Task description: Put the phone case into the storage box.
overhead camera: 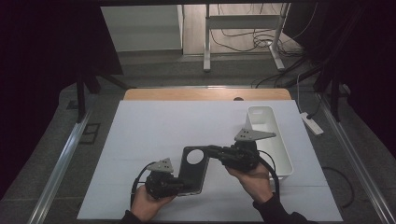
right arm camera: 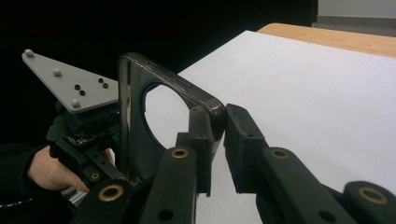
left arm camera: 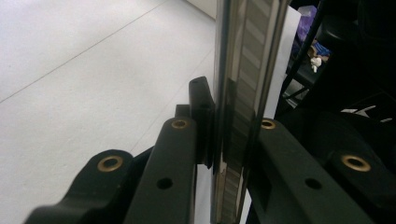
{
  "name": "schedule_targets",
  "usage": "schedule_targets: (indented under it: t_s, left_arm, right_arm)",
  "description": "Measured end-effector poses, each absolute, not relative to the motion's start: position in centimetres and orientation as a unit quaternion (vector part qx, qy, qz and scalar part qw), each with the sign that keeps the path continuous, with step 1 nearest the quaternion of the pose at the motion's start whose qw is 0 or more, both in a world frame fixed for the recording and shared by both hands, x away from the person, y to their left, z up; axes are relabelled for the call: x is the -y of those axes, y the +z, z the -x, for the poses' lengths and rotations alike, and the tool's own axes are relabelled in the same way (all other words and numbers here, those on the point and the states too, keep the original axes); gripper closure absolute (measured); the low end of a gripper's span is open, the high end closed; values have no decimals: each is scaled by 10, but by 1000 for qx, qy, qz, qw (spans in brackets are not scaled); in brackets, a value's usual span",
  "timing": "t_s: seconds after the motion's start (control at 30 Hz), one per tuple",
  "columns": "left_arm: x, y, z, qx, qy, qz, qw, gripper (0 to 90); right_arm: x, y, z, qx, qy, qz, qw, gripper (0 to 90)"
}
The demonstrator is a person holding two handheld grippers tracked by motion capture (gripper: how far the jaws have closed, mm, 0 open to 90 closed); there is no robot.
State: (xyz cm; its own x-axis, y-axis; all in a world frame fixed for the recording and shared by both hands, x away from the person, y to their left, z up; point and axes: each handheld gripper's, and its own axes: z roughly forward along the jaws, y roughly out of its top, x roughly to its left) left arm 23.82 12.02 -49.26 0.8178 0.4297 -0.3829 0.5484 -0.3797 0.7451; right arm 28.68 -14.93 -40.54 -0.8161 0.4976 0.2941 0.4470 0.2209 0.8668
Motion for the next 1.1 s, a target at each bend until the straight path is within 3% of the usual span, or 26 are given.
schedule_targets:
  t_s: [0.27,0.4,0.73,1.1]
  left_arm:
    - [-115,-496,-238,-287,-62,-837,461,835]
    - [-114,-497,-238,-288,-57,-838,459,785]
    - [-117,-495,-239,-288,-48,-837,463,593]
    - [-129,-485,-237,-298,-25,-831,470,270]
  right_arm:
    - [146,-405,-284,-785,543,-298,28,819]
    - [146,-404,-284,-784,543,-298,29,820]
    - [148,-402,-284,-785,540,-300,41,820]
    - [155,-395,-285,-786,534,-306,65,820]
